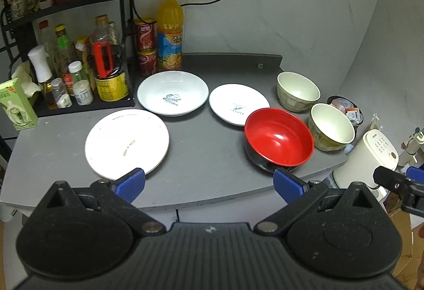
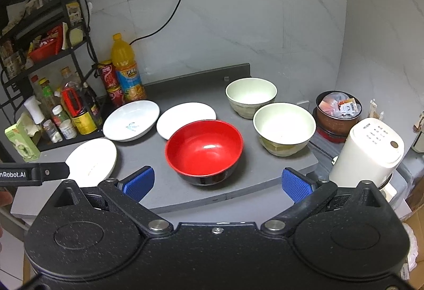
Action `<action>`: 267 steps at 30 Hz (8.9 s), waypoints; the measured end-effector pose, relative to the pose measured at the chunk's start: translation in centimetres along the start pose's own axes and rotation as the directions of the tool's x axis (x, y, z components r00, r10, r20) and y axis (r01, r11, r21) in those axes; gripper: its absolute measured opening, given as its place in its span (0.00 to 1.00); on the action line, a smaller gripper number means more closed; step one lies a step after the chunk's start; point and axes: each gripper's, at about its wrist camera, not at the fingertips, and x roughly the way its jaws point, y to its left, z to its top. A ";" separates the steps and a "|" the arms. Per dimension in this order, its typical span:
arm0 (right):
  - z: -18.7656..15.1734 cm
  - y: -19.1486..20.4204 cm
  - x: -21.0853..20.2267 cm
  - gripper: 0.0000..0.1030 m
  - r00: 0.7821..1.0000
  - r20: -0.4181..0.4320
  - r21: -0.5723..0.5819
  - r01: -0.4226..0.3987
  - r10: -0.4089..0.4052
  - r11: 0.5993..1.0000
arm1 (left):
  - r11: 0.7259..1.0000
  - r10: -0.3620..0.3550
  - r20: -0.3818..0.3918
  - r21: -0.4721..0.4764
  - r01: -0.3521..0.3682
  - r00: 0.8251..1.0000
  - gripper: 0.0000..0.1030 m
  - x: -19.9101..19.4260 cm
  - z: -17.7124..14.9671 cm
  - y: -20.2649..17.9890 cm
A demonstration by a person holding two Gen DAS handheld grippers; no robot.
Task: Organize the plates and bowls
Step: 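Reach both grippers to the larger cream bowl and close on its rim, then lift the cream bowl and lower it into the red-and-black bowl, then open both grippers to release the cream bowl, then move both grippers to the smaller cream bowl and close on its rim, then carry the smaller cream bowl onto the stacked bowls and open grippers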
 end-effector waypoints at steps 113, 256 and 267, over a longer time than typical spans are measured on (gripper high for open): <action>5.9 -9.2 23.5 0.17 0.982 -0.190 0.128 0.002 0.023 0.992 | 0.969 -0.244 -0.259 -0.041 0.242 0.935 0.05 27.0 12.0 -12.7; 10.5 -13.1 34.5 0.15 0.965 -0.263 0.335 0.110 -0.019 0.936 | 0.966 -0.257 -0.359 -0.092 0.240 0.897 0.11 39.0 18.0 -15.4; 11.0 -11.4 30.2 0.15 0.978 -0.208 0.298 0.065 -0.002 0.952 | 0.965 -0.261 -0.297 -0.103 0.241 0.918 0.11 33.5 17.2 -14.2</action>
